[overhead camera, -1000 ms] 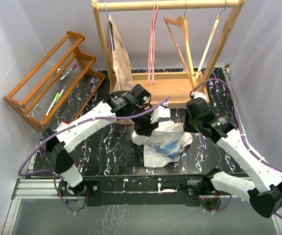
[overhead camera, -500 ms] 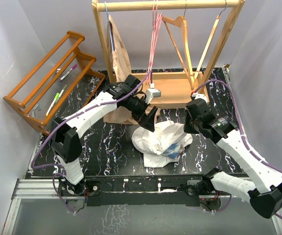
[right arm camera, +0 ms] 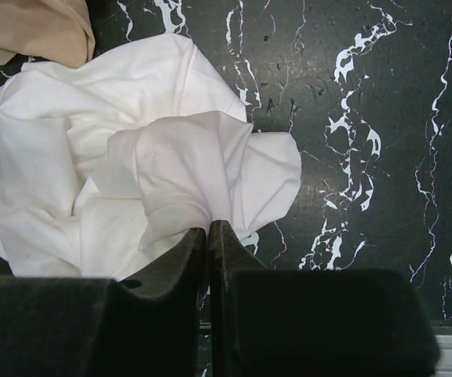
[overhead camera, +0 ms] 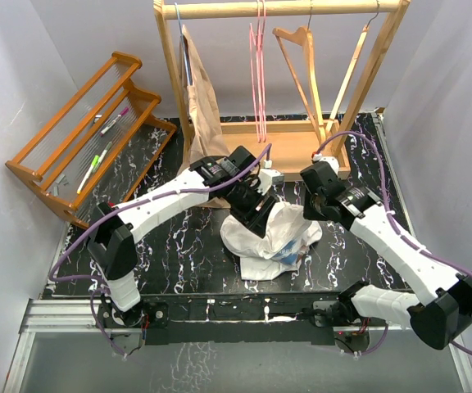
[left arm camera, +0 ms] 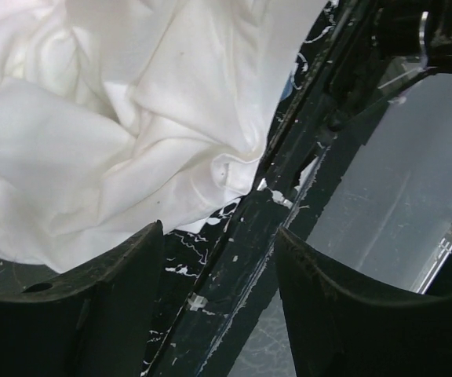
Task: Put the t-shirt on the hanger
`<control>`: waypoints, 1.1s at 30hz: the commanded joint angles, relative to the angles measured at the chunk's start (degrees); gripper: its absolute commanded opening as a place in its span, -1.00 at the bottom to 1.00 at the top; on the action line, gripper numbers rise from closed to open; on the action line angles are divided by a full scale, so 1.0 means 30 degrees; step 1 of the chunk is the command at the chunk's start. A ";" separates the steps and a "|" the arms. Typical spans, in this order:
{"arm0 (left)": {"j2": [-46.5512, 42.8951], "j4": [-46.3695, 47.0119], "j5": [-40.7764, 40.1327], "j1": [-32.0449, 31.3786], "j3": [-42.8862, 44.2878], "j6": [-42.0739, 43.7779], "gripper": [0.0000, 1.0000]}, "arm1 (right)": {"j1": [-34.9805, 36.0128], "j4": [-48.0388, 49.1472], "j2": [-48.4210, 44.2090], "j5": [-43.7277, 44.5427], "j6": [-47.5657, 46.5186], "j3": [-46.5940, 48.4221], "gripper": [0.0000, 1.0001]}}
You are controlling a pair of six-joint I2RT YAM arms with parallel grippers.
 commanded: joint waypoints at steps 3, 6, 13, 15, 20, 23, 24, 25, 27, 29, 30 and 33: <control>-0.1189 -0.0500 -0.3164 -0.0840 -0.0201 -0.1208 0.10 | -0.0065 0.1824 0.0481 0.1652 0.0368 0.1034 -0.84; -0.0746 -0.0558 -0.4172 -0.1089 -0.0200 -0.1269 0.09 | -0.0076 0.2254 0.0826 0.1794 0.0545 0.1249 -0.84; -0.0290 -0.0630 -0.5086 -0.1853 0.0016 -0.1415 0.08 | -0.0066 0.2533 0.1395 0.2015 0.0526 0.1702 -0.84; -0.0233 -0.0513 -0.5340 -0.2072 -0.0207 -0.1515 0.08 | -0.0082 0.2631 0.1550 0.1983 0.0486 0.1751 -0.84; 0.0086 0.0018 -0.5787 -0.2395 -0.0750 -0.1888 0.05 | -0.0066 0.2883 0.1569 0.1675 0.0640 0.1652 -0.84; 0.0508 0.0268 -0.6052 -0.2472 -0.0760 -0.2199 0.03 | -0.0066 0.2843 0.1266 0.1738 0.0722 0.1498 -0.84; 0.0702 0.0378 -0.6132 -0.2472 -0.0676 -0.2333 0.02 | -0.0066 0.2792 0.1152 0.1773 0.0738 0.1428 -0.84; 0.0898 0.0480 -0.6061 -0.2477 -0.0530 -0.2489 0.02 | -0.0065 0.2731 0.1028 0.1785 0.0765 0.1342 -0.84; 0.1272 0.0617 -0.5844 -0.2566 -0.0192 -0.2625 0.01 | -0.0066 0.2603 0.0812 0.1820 0.0886 0.1195 -0.84; 0.1347 0.0753 -0.5425 -0.2581 -0.0150 -0.2569 0.02 | -0.0073 0.2567 0.0553 0.1820 0.0953 0.1045 -0.84; 0.1162 0.1004 -0.5138 -0.2571 -0.0329 -0.2394 0.03 | -0.0066 0.2542 0.0430 0.1820 0.0979 0.1008 -0.84; -0.0605 0.3181 -0.4538 -0.2546 -0.2296 -0.1180 0.08 | -0.0080 0.2509 0.0326 0.1671 0.0987 0.0907 -0.84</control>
